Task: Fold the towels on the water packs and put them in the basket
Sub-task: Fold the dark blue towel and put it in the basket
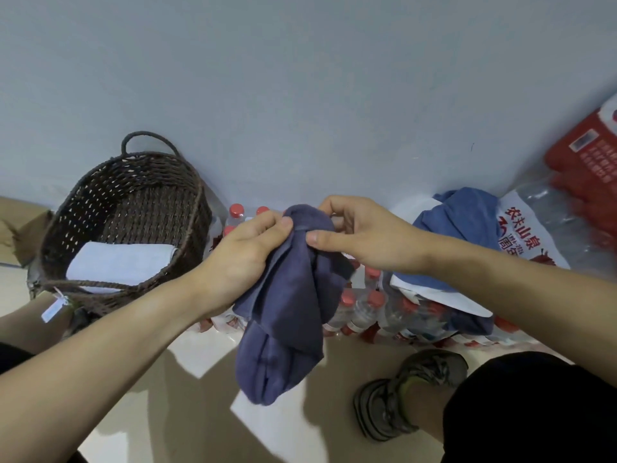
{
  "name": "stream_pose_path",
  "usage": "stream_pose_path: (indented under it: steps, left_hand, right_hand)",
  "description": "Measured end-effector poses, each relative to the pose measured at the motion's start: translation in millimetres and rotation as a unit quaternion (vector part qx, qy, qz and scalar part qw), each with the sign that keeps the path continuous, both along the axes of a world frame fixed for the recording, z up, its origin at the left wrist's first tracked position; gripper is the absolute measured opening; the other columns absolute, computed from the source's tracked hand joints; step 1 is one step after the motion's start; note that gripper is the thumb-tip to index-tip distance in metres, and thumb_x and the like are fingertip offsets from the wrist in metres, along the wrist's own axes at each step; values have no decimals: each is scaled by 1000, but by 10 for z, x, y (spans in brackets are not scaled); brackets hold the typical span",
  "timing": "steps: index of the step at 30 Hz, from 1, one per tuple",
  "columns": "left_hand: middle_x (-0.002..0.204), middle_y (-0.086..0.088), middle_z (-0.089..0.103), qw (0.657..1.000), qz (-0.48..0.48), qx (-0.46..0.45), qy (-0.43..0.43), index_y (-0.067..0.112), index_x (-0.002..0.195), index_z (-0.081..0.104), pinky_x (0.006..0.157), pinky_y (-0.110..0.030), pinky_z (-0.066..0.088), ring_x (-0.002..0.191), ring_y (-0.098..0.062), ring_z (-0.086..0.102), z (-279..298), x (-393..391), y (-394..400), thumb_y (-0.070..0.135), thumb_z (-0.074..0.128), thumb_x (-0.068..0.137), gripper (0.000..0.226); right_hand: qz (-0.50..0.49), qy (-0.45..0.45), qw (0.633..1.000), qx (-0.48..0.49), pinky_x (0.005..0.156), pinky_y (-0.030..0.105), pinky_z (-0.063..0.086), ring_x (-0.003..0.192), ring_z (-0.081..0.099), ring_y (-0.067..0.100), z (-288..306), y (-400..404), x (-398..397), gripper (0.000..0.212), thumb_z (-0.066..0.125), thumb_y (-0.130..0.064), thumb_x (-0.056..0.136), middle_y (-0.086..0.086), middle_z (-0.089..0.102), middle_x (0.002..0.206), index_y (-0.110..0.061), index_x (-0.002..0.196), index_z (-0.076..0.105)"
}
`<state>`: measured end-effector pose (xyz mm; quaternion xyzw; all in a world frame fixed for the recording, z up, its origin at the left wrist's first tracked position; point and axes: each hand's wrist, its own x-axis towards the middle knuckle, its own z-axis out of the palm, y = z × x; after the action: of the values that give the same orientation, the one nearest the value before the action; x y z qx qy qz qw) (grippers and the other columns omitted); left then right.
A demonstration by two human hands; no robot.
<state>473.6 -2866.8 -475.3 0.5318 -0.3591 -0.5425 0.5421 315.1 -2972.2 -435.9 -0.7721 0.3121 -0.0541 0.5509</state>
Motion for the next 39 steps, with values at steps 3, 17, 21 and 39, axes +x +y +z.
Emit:
stream_pose_path:
  steps: [3, 17, 21, 39]
  left_hand:
    - [93, 17, 67, 996, -22, 3, -89, 12, 117, 56, 90, -24, 50, 97, -3, 64, -26, -15, 35, 49, 67, 84, 50]
    - [60, 3, 51, 952, -56, -73, -291, -3, 91, 63, 49, -36, 41, 49, -10, 47, -24, 224, 31, 13, 53, 98, 20]
    - [55, 10, 51, 962, -30, -87, -256, 0, 85, 63, 44, -17, 38, 44, -4, 45, -38, 213, 20, 3, 52, 97, 16]
    - [107, -2, 74, 932, -279, 32, -227, 22, 110, 69, 89, -39, 55, 102, -22, 70, -16, 397, 50, 46, 71, 82, 38]
  right_hand:
    - [-15, -12, 1000, 12, 57, 18, 46, 64, 65, 5, -43, 22, 16, 7, 58, -20, 98, -7, 70, 70, -15, 97, 53]
    - [71, 74, 994, -27, 77, 39, 53, 80, 66, 21, 61, -81, -71, 44, 68, -50, 85, 11, 70, 90, -10, 102, 67]
    - [143, 162, 975, -48, 82, 37, 58, 86, 72, 16, 79, -149, -161, 25, 82, -40, 76, -2, 75, 91, -22, 90, 72]
    - [123, 261, 953, 88, 92, 38, 55, 99, 70, 32, -34, -360, -373, 35, 69, -29, 89, 16, 73, 105, 2, 107, 70]
